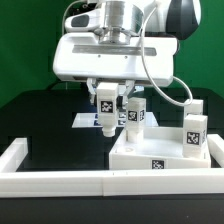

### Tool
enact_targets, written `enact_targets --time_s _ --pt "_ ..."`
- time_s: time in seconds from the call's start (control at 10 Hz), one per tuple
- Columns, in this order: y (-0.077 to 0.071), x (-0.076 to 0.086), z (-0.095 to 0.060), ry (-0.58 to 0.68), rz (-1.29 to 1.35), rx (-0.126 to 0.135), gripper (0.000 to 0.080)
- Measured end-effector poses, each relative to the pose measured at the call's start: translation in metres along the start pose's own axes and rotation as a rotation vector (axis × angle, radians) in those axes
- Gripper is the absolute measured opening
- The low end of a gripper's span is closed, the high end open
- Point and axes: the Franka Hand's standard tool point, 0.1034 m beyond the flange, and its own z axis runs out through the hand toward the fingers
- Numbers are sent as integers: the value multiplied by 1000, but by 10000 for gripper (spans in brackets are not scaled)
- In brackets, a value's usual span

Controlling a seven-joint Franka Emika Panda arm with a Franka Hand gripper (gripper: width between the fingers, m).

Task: Assemble square table

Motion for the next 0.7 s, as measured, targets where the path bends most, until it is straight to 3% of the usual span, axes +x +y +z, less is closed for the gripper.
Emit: enact_targets --time_s 0.4,0.7 --pt "-33 -5 12 -8 -30 29 287" --pt "-24 -7 20 -17 -40 14 287"
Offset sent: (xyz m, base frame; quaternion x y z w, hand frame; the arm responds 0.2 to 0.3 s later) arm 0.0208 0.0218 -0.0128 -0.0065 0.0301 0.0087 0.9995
